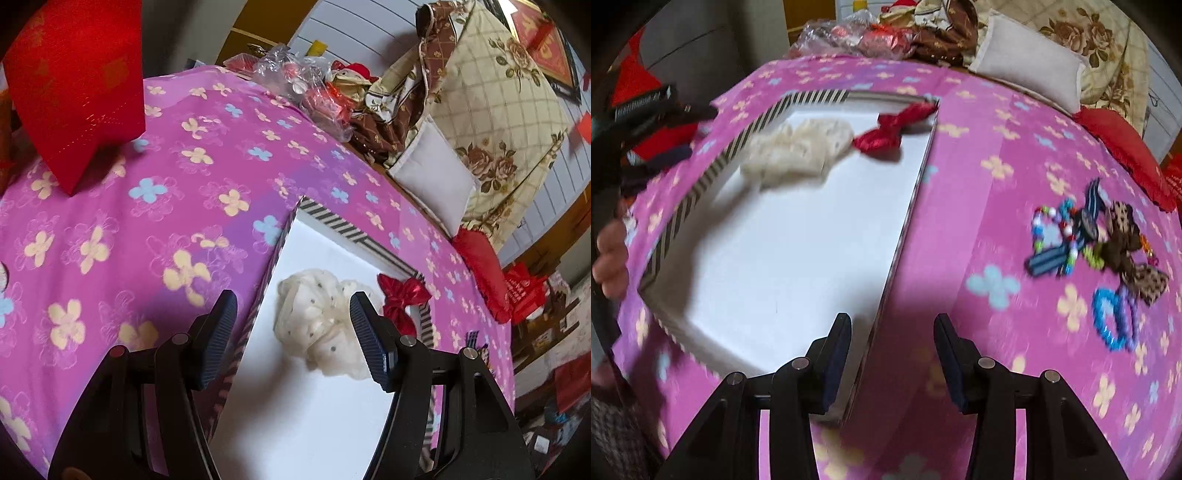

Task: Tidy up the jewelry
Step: 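Move both tools back toward the jewelry pile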

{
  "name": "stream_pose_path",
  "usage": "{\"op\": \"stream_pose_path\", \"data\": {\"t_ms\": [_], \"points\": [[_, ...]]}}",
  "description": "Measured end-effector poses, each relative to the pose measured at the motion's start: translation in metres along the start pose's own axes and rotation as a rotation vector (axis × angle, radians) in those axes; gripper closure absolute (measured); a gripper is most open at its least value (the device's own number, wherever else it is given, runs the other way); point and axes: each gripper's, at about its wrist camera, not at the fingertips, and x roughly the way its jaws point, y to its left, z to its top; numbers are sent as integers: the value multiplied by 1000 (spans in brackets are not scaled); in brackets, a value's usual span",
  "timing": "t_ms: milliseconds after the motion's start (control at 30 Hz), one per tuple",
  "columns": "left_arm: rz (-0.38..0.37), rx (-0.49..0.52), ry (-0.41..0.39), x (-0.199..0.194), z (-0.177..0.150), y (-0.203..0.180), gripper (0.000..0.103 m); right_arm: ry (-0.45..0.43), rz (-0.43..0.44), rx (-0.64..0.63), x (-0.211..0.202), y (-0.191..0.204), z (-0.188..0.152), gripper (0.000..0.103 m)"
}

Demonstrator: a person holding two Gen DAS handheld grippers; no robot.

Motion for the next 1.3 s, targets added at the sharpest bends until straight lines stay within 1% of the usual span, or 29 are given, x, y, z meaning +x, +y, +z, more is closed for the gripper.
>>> {"op": "stream_pose_path", "data": {"t_ms": [67,167,300,433,500,600,700,833,1000,1067,1133,1167,1267,1300], "points": [[10,27,0,-3,-6,-4,40,19,13,9,1,2,-7,59],[24,70,-11,-9,-13,-13,40,20,22,20,-3,5,-13,59],[30,97,-13,-13,-17,-20,40,35,42,5,-7,17,-22,59],[26,108,-12,-16,-19,-27,40,7,55,-22,-14,27,-32,59],[23,118,-11,-18,-21,-32,40,-23,73,0,-22,23,-35,59],[14,139,-13,-22,-23,-40,40,-94,107,54,-44,1,-44,59],[0,182,-10,-29,-33,-56,40,-134,71,88,-61,-26,-59,59],[-63,267,0,-45,-53,-89,40,-156,15,179,-75,-82,-90,59],[-116,371,17,-57,-87,-134,40,-164,-8,299,-79,-145,-129,59],[-131,410,55,-53,-104,-155,40,-171,2,342,-78,-168,-141,58],[-162,448,122,-42,-125,-177,40,-182,21,381,-76,-186,-150,59],[-164,463,140,-38,-132,-183,40,-188,32,394,-75,-193,-152,58],[-112,512,196,-13,-156,-215,40,-218,57,419,-75,-208,-160,58],[-108,519,213,-3,-161,-224,40,-233,64,424,-75,-212,-162,58]]}}
